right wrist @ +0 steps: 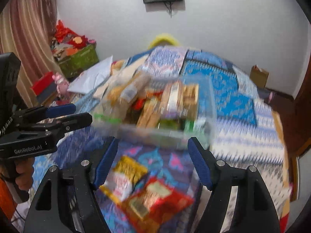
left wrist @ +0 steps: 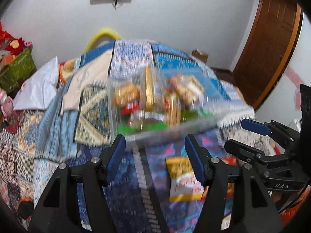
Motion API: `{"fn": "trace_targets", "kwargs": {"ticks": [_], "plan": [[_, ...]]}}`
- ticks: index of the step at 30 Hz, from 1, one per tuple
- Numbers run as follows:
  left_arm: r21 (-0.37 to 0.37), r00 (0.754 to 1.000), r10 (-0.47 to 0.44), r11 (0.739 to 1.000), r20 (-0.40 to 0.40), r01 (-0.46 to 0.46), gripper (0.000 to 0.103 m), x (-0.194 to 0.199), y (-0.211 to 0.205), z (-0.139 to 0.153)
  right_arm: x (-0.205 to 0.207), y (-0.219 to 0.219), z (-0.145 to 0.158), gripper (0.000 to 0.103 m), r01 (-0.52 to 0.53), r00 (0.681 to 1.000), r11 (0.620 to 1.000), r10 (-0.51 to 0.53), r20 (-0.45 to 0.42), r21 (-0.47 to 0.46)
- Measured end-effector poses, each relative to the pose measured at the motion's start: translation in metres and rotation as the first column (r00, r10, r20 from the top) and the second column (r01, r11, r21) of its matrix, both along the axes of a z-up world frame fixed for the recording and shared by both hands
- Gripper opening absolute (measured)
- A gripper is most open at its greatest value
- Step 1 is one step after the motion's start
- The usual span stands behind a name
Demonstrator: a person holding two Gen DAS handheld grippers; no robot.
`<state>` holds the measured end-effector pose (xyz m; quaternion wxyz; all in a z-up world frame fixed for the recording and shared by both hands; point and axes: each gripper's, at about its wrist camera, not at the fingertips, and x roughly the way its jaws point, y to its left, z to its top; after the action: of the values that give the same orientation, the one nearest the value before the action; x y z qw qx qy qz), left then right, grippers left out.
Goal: Organize snacks
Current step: 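Grasp the yellow Kakapo chip bag with the left gripper while the right gripper grasps the red chip bag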
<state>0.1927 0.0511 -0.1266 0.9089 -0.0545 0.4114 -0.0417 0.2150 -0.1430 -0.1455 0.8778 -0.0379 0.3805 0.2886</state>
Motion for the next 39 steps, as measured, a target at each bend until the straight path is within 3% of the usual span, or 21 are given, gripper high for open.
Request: {"fn": "trace_targets", "kwargs": {"ticks": [10,12,15,23,32,39], "plan": [[0.002,0.993,0.013,1.0,-0.118,-0.013,0.063,-0.034,-0.002,-0.056,-0.021,-0.008,-0.058,0.072,0.05,0.989,0.997,-0.057,-0.136,-0.058],[-0.001,0.993,0.007,1.0,-0.122,-0.007,0.063,-0.038,-0.004,-0.06,-0.019,-0.013,-0.061,0.072,0.083,0.987,0.994,-0.092,-0.135,-0.068],[-0.001,0.992,-0.013,1.0,-0.125,0.013,0.063,-0.039,-0.011,-0.064,-0.019,-0.022,-0.066,0.082,0.104,0.981,0.993,-0.11,-0.158,-0.046],[-0.01,0.991,-0.071,0.997,-0.111,0.071,0.063,-0.033,-0.033,-0.065,-0.02,-0.022,-0.081,0.085,0.088,0.97,0.996,-0.092,-0.227,-0.024],[-0.048,0.984,-0.074,0.997,-0.16,0.067,0.063,-0.016,-0.038,-0.08,-0.024,-0.018,-0.078,0.052,0.061,0.98,0.998,-0.059,-0.188,0.007],[-0.058,0.978,-0.094,0.995,-0.187,0.085,0.064,-0.004,-0.056,-0.092,-0.026,-0.04,-0.073,0.046,0.088,0.98,0.995,-0.076,-0.182,0.056]]}}
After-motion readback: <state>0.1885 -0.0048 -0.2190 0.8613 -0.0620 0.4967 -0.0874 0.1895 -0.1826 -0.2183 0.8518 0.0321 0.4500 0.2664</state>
